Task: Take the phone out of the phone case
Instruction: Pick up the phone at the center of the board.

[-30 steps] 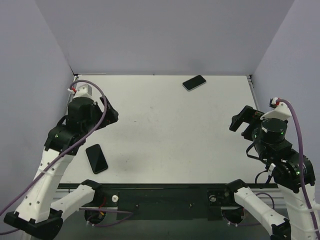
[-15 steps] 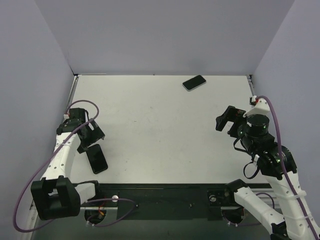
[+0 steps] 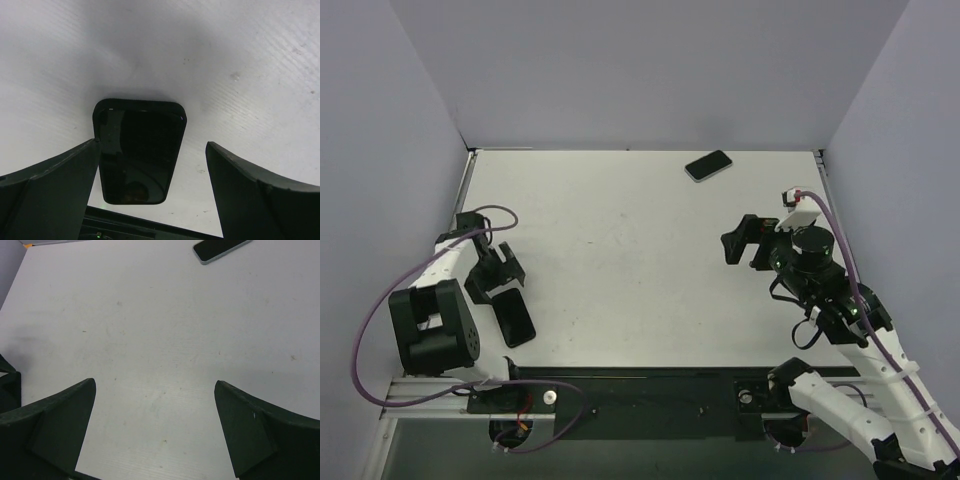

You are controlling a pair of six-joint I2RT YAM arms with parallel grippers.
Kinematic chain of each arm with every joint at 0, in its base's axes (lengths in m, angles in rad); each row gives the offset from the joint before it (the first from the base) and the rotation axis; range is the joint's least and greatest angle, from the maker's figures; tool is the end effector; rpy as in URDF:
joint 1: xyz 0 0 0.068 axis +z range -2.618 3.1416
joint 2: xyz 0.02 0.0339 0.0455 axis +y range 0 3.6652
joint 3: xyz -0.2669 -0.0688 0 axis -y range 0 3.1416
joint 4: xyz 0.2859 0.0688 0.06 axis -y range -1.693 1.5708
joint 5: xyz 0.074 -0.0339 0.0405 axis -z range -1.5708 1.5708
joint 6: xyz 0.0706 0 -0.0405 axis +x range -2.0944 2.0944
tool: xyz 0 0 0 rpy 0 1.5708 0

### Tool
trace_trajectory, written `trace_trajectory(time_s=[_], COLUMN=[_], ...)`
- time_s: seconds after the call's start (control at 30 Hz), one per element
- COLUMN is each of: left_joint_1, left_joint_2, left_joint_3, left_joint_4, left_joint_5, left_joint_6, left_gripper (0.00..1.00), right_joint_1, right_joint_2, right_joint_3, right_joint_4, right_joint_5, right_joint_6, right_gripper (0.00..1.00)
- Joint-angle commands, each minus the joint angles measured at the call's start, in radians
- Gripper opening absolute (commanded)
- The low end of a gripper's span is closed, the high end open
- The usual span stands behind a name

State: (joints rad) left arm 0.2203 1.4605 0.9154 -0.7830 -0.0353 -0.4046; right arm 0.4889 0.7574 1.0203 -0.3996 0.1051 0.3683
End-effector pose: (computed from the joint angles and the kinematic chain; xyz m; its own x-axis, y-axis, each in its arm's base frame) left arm 0.2931 0.0682 0.1415 -0.7815 -0.5782 -0.2344 -0.5812 0.8113 -0.0631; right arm 0.2060 0.1012 0.4095 -0.2474 0.2740 -0.9294 -0.3068 0.8877 0.3433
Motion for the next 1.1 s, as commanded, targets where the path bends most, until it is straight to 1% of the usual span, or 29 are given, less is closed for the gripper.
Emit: trace_trajectory(time_s=[0.0, 0.03, 0.07, 0.33, 0.47, 0.63, 0.73, 0.8, 0.9, 1.07], left_joint_1=[0.013, 0.02, 0.027, 0.037, 0.037, 0.039, 0.039, 0.036, 0.036, 0.031], left_joint_2=[0.119, 0.164, 0.172, 0.189, 0.143, 0.169, 0.175, 0.158, 0.143, 0.179], left_joint_3=[0.098, 0.105, 0.097, 0.091, 0.097, 0.129, 0.128, 0.128, 0.119, 0.106], left_joint_4=[-0.056, -0.068, -0.061, -0.056, -0.059, -0.136, -0.148, -0.142, -0.136, -0.111], left_joint_5=[0.022, 0.003, 0.003, -0.005, -0.005, -0.11, -0.136, -0.105, -0.094, -0.034], left_joint_6=[0.105, 0.118, 0.116, 0.098, 0.075, 0.038, 0.024, 0.02, 0.006, 0.003], left_gripper=[0.96, 0.96, 0.96, 0.97, 0.97, 0.96, 0.96, 0.96, 0.97, 0.96], right_joint_1=[0.066, 0.085, 0.094, 0.163, 0.189, 0.214, 0.221, 0.227, 0.229, 0.24], right_joint_2=[-0.023, -0.035, -0.043, -0.076, -0.082, -0.086, -0.092, -0.096, -0.099, -0.104], right_joint_3=[-0.025, -0.035, -0.038, -0.061, -0.071, -0.083, -0.091, -0.091, -0.092, -0.091], right_joint_4=[0.097, 0.103, 0.108, 0.139, 0.145, 0.156, 0.16, 0.16, 0.162, 0.165], right_joint_5=[0.041, 0.045, 0.045, 0.074, 0.073, 0.088, 0.09, 0.099, 0.111, 0.113], right_joint_6=[-0.051, -0.055, -0.055, -0.072, -0.074, -0.08, -0.083, -0.085, -0.089, -0.092], right_gripper=[1.0, 1.0, 1.0, 1.0, 1.0, 1.0, 1.0, 1.0, 1.0, 1.0])
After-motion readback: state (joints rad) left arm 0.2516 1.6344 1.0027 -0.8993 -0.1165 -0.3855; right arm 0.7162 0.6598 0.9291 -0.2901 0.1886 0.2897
